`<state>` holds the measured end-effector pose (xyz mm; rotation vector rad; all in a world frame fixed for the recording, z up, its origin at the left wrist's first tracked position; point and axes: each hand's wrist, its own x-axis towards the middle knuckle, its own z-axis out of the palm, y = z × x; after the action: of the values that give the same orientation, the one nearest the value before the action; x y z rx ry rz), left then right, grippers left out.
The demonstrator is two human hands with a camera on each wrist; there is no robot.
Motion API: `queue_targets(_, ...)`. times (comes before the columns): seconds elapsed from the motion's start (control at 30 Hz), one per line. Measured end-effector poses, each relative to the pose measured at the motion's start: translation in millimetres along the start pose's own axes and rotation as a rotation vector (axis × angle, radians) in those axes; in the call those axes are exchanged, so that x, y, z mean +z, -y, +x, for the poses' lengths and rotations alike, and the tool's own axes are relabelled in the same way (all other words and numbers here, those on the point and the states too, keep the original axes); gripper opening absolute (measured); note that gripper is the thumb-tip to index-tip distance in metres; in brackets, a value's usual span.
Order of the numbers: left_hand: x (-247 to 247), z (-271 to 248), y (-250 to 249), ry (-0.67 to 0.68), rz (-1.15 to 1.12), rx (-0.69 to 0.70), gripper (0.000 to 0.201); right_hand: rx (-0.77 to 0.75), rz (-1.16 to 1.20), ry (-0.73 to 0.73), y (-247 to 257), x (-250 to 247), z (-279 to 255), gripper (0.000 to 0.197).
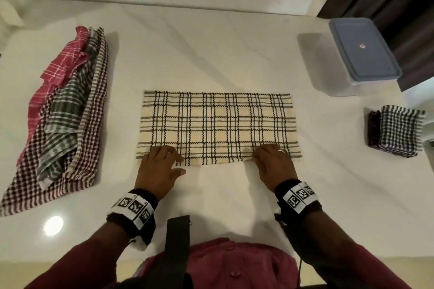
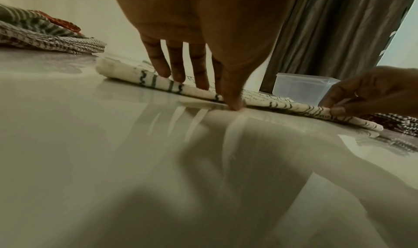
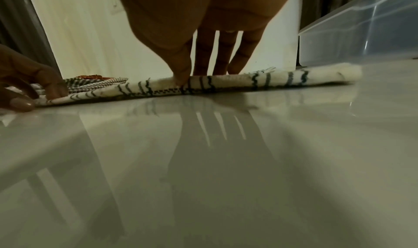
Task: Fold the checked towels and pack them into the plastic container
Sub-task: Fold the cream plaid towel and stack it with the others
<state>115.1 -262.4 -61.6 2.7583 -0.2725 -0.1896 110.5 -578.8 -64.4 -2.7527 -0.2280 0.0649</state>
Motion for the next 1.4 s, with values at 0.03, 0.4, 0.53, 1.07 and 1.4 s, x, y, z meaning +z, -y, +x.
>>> queue_targets(0.03,-1.2,1.9,0.0,-0.024,0.017,0.012,0.016,0.014,0.008,-0.013,1.9,-3.0,3.2,0.015)
queue_targets(0.4,-71.2,105.2,0.3,-0.159,-0.149,-0.049,0.021,0.018,0.054,-0.038,3.1,-64.8,118.1,0.021)
queue_targets(0.53,-80.6,162.1,2.6,0.006,-0.091,-0.131,0.017,0.097,-0.021,0.074,-1.5,-71.2,168.9,0.024)
queue_targets(1.07,-54.7,204.2,5.3,-0.024,0.118,0.005,0.033,0.213,-0.072,0.064,-0.9,-26.4,190.2,0.036)
queue_targets(1.4,5.6,121.8,-13.2,0.250,0.052,0.037,0.066,0.007,-0.028,0.406,56.4,31.2,152.2,0.074)
